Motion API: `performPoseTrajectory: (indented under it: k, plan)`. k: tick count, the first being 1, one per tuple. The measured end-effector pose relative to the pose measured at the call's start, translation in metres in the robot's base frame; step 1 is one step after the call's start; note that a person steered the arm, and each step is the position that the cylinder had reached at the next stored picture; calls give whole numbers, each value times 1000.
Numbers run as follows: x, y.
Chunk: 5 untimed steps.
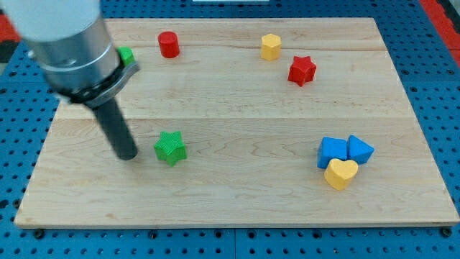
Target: Place the green star bottom left side of the blue cube
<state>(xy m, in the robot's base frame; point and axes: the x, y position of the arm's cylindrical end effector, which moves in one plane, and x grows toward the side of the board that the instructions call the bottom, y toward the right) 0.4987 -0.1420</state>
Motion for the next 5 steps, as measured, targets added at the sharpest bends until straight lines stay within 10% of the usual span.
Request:
performPoseTrajectory:
  k: [1, 3, 5]
  plan:
    - [-14, 62]
    - [12, -2]
    - [28, 154]
